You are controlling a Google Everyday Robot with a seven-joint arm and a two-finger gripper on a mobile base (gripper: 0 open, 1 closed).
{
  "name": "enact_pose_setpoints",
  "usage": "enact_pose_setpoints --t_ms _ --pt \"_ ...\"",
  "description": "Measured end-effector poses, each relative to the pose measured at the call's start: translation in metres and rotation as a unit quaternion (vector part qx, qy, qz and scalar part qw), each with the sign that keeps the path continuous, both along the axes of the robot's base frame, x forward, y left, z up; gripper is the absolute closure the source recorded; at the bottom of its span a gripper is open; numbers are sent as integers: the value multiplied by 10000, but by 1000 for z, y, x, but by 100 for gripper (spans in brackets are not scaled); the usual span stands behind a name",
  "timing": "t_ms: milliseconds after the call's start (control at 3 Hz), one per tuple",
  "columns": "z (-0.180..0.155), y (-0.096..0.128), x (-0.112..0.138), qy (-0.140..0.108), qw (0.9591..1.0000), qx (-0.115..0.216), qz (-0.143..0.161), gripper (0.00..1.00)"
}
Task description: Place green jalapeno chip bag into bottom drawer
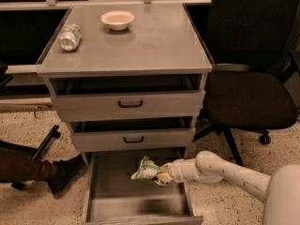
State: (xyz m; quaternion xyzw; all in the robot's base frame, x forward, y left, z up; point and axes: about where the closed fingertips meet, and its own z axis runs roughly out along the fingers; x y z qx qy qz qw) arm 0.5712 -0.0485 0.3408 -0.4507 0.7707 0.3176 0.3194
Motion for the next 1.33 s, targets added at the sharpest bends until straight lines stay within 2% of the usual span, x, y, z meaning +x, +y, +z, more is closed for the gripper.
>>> enact_pose_setpoints --t_ms 333,667,1000,1333 --pt "-43 -13 5 30 9983 -169 -554 100" --pt "-43 -13 5 30 9983 -169 -554 100" --pt "-68 -4 2 143 9984 42 -548 100" --pt "-118 11 0 350 9966 408 -628 100"
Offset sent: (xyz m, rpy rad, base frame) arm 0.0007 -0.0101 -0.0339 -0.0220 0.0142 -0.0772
